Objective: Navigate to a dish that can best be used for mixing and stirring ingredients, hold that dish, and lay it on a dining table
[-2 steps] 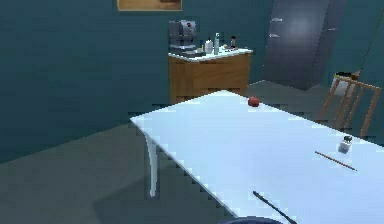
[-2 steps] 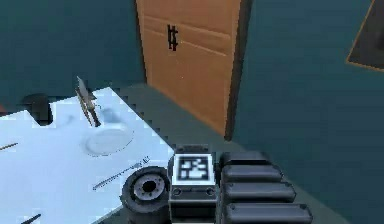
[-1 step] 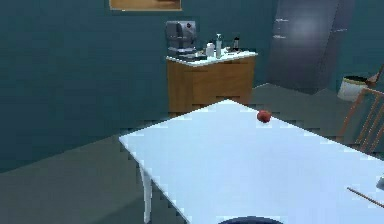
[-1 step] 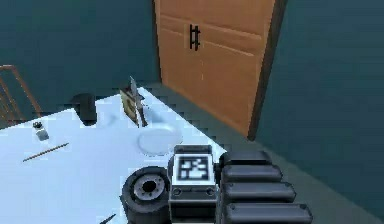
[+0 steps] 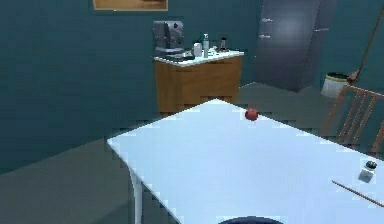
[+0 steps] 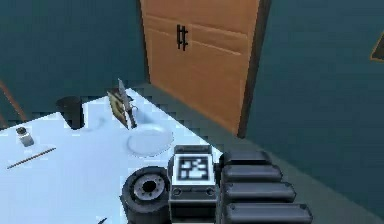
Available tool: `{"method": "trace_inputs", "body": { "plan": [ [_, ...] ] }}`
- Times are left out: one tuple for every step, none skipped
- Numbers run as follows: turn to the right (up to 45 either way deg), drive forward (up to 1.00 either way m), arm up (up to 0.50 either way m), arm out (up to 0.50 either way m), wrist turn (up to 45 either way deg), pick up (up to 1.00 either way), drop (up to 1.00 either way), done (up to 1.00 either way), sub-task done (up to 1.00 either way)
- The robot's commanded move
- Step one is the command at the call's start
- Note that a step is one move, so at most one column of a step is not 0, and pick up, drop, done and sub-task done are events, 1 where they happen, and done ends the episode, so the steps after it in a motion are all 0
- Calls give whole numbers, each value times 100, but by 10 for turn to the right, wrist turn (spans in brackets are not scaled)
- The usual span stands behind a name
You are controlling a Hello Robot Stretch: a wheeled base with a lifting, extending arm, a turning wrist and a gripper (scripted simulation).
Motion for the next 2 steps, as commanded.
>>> {"method": "trace_inputs", "body": {
  "plan": [
    [-60,0,0,0,0,0,0,0,0],
    [450,0,0,0,0,0,0,0,0]
  ]
}}
